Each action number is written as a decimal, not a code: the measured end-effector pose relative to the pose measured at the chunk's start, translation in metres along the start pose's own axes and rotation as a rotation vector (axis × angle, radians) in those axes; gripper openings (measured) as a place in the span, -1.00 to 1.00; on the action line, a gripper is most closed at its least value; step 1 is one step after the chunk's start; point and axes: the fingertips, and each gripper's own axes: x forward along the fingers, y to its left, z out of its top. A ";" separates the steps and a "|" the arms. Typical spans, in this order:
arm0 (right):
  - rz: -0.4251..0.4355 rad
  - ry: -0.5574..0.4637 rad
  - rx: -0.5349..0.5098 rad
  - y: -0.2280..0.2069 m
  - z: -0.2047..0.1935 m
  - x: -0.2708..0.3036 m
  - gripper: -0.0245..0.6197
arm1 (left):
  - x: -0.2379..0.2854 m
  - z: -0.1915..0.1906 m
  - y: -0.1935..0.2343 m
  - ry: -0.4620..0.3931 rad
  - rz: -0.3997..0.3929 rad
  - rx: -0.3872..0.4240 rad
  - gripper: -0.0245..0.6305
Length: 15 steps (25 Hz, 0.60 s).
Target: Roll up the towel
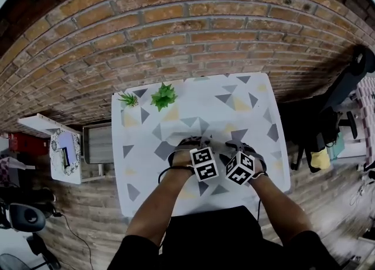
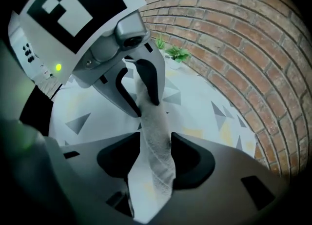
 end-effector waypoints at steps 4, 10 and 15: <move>-0.057 -0.020 0.060 -0.006 0.010 -0.011 -0.26 | -0.004 0.001 0.000 -0.010 0.025 0.013 -0.41; -0.059 -0.099 0.196 0.008 0.018 -0.042 -0.36 | -0.040 0.007 0.001 -0.137 0.072 -0.068 -0.41; -0.066 -0.247 0.342 0.001 0.032 -0.082 -0.54 | -0.082 0.004 0.010 -0.250 0.129 -0.230 -0.41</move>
